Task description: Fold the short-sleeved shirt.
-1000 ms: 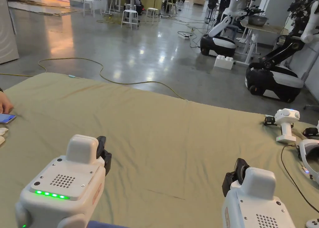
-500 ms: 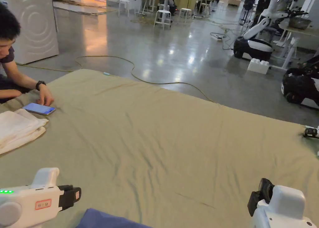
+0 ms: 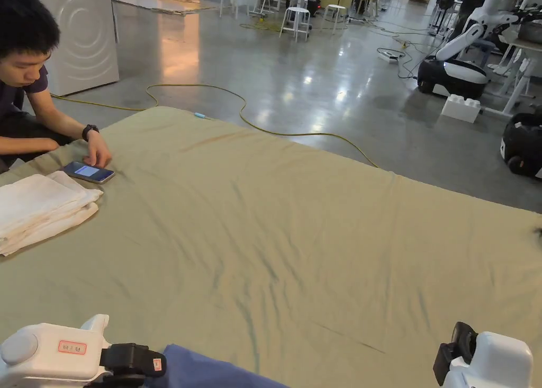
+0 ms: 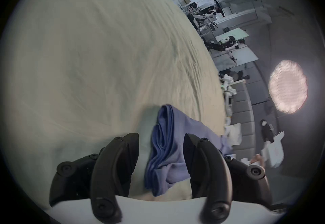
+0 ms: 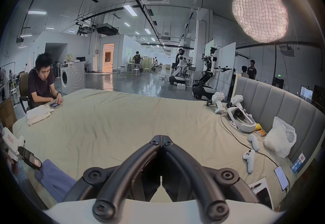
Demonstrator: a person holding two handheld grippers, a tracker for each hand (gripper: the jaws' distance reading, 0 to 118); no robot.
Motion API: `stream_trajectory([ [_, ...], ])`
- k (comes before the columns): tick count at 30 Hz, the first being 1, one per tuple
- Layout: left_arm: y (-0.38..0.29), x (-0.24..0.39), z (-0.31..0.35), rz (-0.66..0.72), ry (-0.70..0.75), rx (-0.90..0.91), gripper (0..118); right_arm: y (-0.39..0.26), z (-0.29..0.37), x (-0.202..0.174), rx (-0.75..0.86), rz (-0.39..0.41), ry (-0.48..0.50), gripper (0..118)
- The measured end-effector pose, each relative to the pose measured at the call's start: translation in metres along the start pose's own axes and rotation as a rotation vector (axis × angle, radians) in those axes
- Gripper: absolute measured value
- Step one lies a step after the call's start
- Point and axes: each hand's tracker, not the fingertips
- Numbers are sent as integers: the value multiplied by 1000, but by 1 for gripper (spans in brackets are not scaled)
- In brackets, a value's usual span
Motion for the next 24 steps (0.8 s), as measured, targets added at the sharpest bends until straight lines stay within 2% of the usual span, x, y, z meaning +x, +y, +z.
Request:
stream_trajectory([
  [4, -6, -11, -15, 124, -157, -53, 58, -4, 0, 1, -13, 6, -2, 0],
  [7, -10, -6, -25, 90, -154, -66, 56, -8, -2, 1, -28, -1, -4, 0],
  [8, -14, 4, -25, 82, -159, -72, 51, -9, -3, 1, -37, -8, -1, 0],
  [10, -18, 14, -31, 61, -163, -97, 28, -12, -4, 1, -52, -18, 2, 0],
  [12, -20, 16, -37, -1, -65, -134, 24, -15, -4, 1, -62, -22, 5, 0],
  [13, -21, 15, -37, -16, -39, -126, 18, -15, -4, 1, -66, -23, 7, 0],
  [15, -23, 18, -31, 6, -74, -98, 14, -17, -4, 1, -73, -19, 11, 0],
  [16, -27, 39, -29, 4, -60, -82, 12, -17, -4, 1, -74, -17, 12, 0],
  [19, -33, 65, -21, -36, -49, -55, 10, -17, -4, 3, -74, -18, 17, 0],
  [24, -5, 64, -3, -105, -19, -19, 10, -14, -4, 10, -66, -22, 20, 0],
])
